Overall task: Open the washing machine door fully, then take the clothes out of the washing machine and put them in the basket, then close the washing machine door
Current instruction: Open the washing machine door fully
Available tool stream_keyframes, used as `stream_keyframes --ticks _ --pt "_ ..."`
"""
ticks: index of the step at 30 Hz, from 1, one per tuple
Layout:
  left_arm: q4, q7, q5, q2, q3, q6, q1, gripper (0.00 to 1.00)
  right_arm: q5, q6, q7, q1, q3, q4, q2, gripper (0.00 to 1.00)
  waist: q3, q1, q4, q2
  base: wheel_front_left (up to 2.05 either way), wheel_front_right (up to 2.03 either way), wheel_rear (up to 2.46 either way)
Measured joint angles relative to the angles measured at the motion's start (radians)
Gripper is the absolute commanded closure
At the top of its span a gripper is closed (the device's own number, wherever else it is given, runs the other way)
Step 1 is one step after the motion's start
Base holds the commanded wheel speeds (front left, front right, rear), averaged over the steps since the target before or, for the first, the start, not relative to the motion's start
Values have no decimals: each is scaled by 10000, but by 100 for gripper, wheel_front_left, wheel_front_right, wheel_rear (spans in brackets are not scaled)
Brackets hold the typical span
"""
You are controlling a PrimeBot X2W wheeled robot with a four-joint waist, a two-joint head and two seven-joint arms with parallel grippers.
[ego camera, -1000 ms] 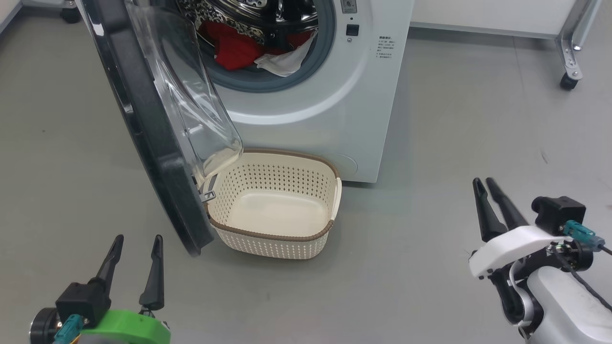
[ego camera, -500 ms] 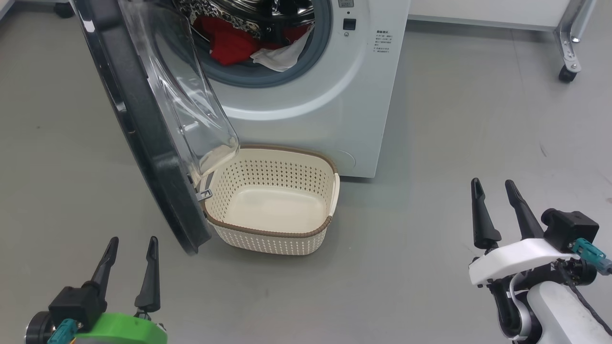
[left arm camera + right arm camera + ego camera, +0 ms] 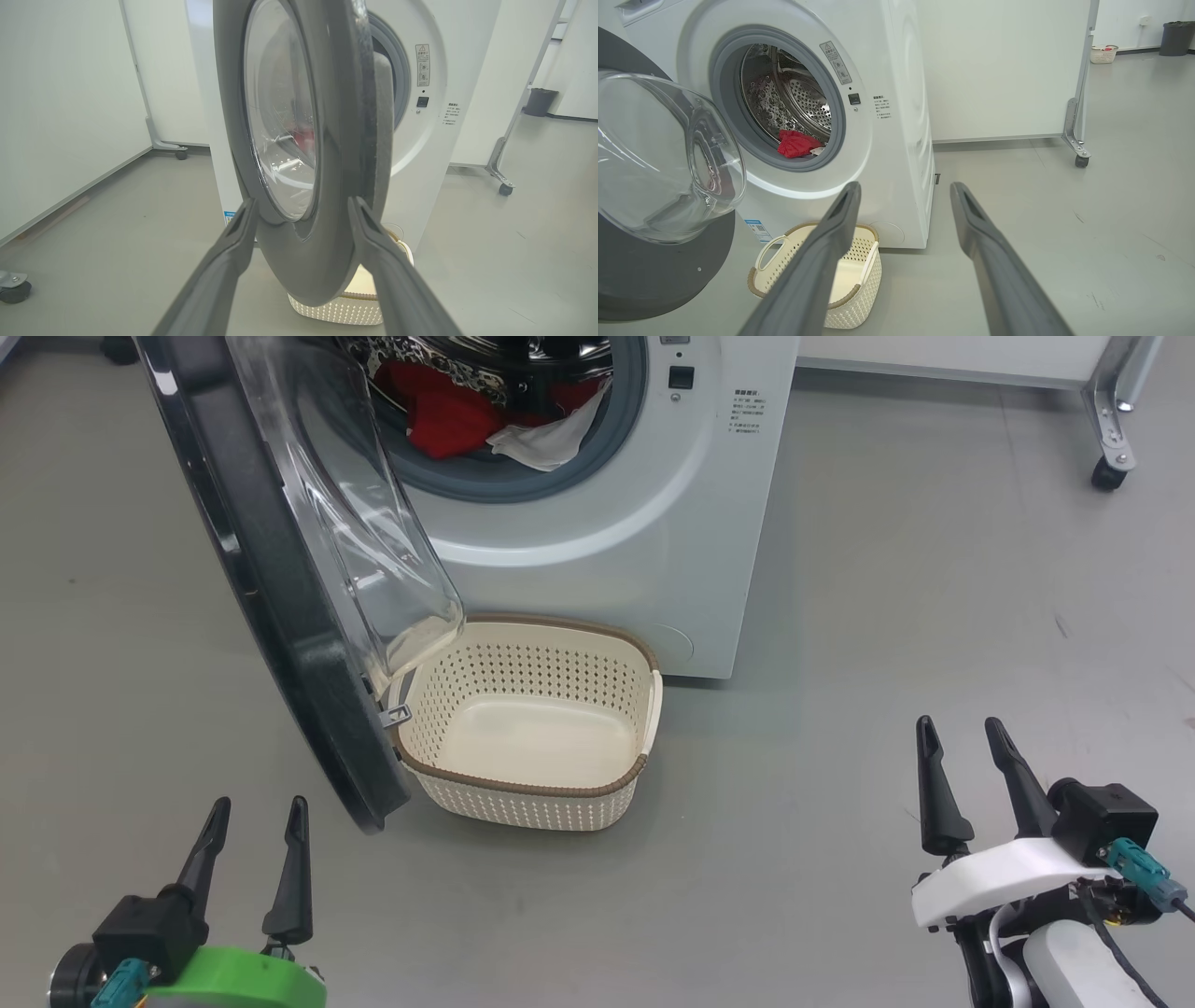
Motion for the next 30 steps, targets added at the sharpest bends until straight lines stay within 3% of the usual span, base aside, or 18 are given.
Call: stream_keyframes --ticks 30 --pt "-13 0 44 -121 63 -29 -15 0 -658 479 0 409 -683 -188 556 0 274 0 -23 0 0 0 0"
